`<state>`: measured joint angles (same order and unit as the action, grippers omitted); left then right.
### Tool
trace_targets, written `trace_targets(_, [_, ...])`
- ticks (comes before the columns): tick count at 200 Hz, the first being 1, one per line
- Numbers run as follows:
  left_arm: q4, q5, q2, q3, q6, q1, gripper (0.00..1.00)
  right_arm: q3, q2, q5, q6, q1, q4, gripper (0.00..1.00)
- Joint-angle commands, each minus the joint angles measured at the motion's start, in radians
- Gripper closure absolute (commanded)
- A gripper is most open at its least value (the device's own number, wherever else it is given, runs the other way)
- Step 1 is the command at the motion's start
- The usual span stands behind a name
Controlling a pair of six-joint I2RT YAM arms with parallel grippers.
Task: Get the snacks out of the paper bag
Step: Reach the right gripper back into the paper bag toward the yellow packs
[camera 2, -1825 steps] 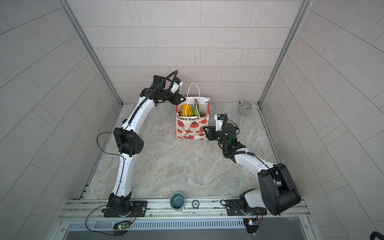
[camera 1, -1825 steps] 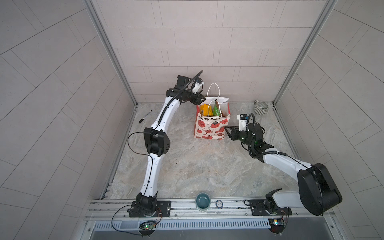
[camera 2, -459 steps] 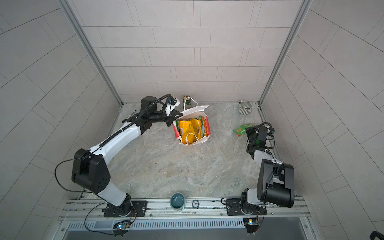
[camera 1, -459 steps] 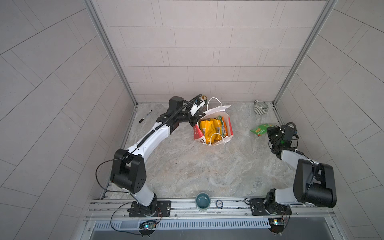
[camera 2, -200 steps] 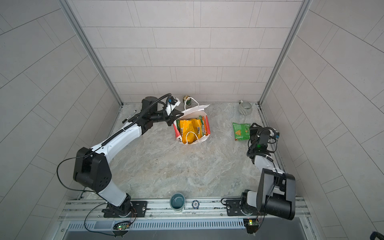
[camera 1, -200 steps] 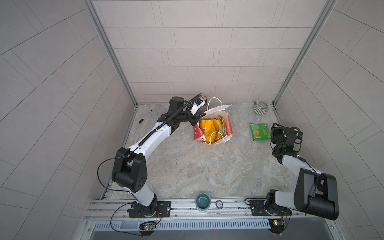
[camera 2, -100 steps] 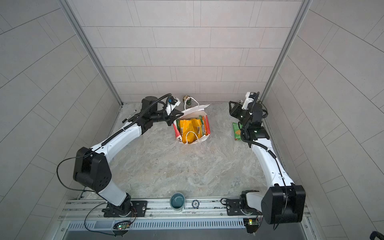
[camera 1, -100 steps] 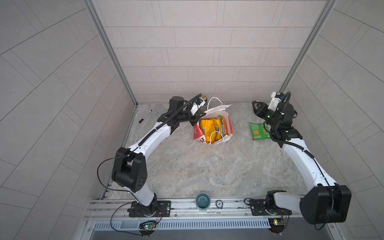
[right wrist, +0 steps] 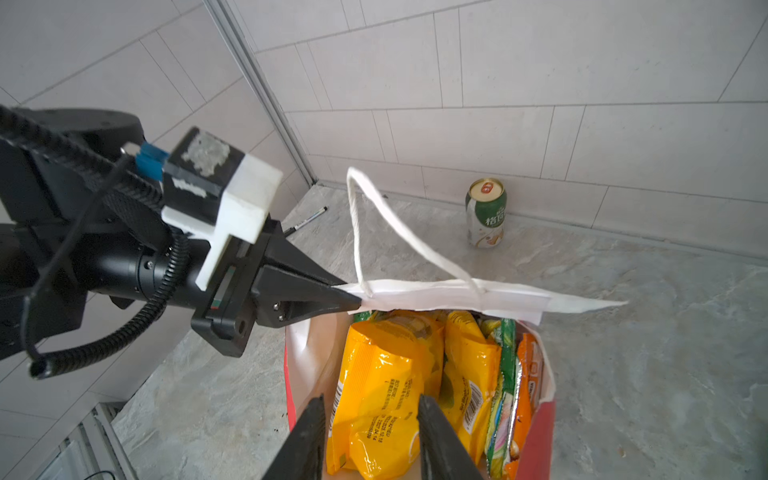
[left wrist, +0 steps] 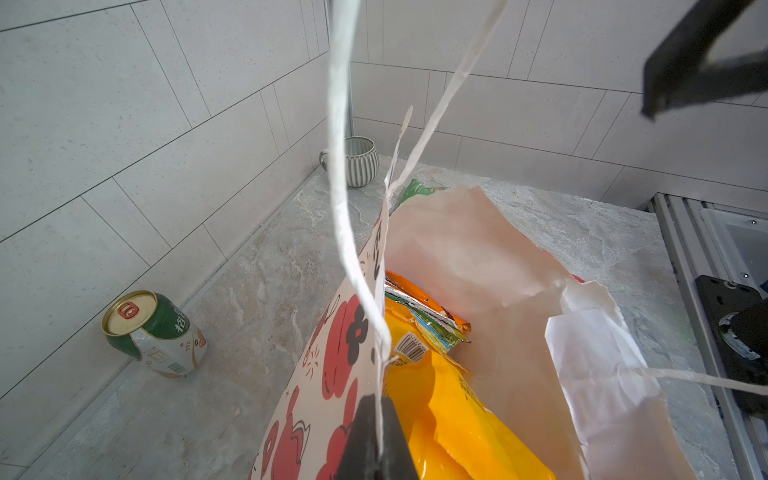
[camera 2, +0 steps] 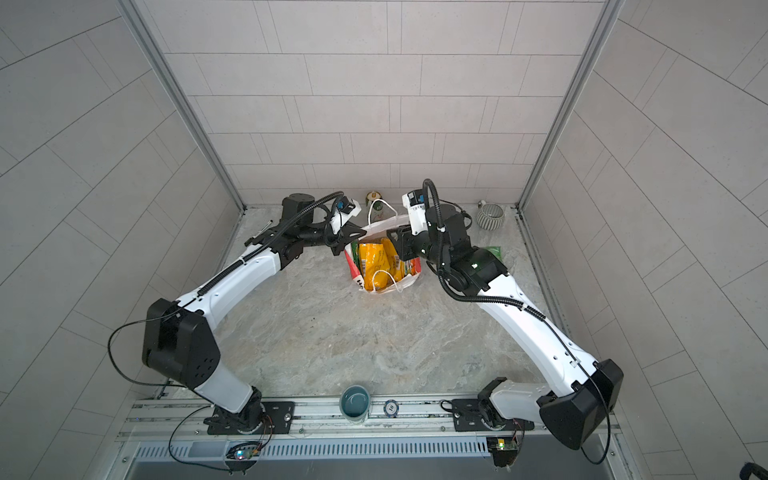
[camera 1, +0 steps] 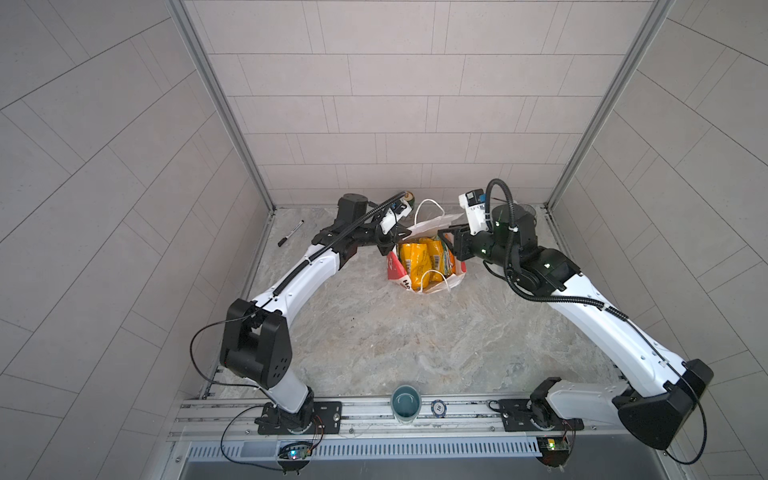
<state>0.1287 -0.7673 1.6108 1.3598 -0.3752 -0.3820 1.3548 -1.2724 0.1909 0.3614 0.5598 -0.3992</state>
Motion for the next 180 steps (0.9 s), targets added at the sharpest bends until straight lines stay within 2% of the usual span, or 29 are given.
trace_targets(1, [-0.014, -0.04, -0.045, 0.042, -0.015, -0.001, 1.0, 0.011, -0.02, -0.096, -0.007, 0.038, -0.06, 0.57])
trace_targets(34, [-0.04, -0.042, -0.034, 0.042, 0.003, -0.003, 1.0, -0.039, -0.023, -0.148, 0.01, 0.074, 0.015, 0.42])
trace_targets(62, [-0.04, -0.052, -0.028, 0.051, 0.007, -0.003, 1.0, -0.028, -0.06, -0.157, 0.034, 0.076, 0.019, 0.43])
trace_targets(85, [-0.045, -0.058, -0.029, 0.051, 0.012, -0.006, 1.0, 0.045, -0.129, -0.131, 0.043, 0.083, -0.059, 0.38])
trace_targets(97, [-0.045, -0.059, -0.032, 0.051, 0.014, -0.006, 1.0, 0.054, -0.147, -0.157, 0.043, 0.101, -0.072, 0.36])
trace_targets(137, [-0.049, -0.061, -0.039, 0.041, 0.01, -0.008, 1.0, 0.024, -0.182, -0.205, 0.079, 0.132, -0.033, 0.31])
trace_targets(180, [-0.052, -0.062, -0.038, 0.041, 0.009, -0.01, 1.0, 0.003, -0.237, -0.226, 0.116, 0.151, 0.016, 0.3])
